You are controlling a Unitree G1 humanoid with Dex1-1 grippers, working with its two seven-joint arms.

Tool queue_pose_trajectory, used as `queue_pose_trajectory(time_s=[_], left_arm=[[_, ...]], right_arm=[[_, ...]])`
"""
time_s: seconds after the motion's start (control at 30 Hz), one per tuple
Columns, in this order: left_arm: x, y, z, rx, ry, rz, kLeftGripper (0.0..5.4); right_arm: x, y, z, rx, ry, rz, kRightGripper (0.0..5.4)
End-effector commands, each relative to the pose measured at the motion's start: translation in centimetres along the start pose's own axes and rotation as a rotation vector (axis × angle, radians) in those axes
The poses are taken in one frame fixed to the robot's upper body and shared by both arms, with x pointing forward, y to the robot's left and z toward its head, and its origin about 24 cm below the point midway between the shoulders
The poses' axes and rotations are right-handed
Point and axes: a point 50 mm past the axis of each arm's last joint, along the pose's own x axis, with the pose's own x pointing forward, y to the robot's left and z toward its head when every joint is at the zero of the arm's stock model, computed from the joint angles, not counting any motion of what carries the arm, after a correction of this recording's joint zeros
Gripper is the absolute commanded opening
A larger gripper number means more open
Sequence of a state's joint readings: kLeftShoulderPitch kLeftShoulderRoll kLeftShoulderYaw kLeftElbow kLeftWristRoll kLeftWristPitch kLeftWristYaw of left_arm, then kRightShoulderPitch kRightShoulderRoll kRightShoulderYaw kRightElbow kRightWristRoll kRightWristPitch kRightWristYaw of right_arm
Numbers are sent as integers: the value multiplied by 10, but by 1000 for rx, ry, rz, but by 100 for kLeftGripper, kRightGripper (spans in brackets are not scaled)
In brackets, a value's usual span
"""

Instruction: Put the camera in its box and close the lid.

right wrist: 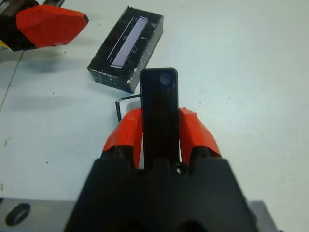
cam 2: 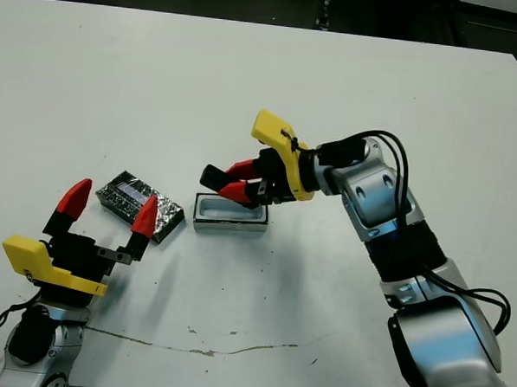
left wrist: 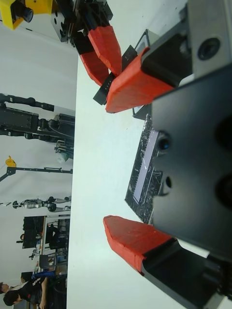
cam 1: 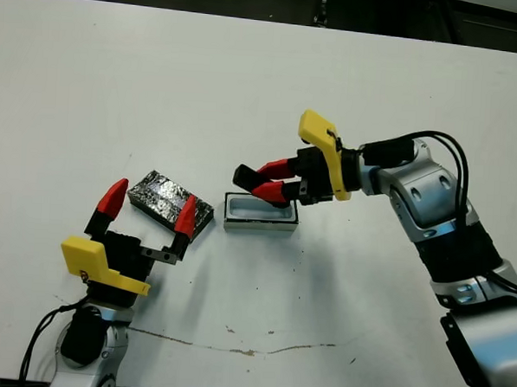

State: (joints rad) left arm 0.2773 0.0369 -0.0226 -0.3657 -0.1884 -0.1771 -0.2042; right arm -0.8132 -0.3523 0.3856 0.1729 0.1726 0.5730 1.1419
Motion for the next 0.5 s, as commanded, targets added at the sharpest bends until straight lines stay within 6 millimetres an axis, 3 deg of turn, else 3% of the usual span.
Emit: queue_pose_trajectory(time_s=[0.03, 0.5], left_arm=[[-4, 0, -3, -3, 19, 8, 540], [-4, 1, -4, -1, 16, 16, 540]], right_arm=[[-1, 0, -8, 4, 18, 3, 166], [2, 3, -16, 7, 47, 18, 166]])
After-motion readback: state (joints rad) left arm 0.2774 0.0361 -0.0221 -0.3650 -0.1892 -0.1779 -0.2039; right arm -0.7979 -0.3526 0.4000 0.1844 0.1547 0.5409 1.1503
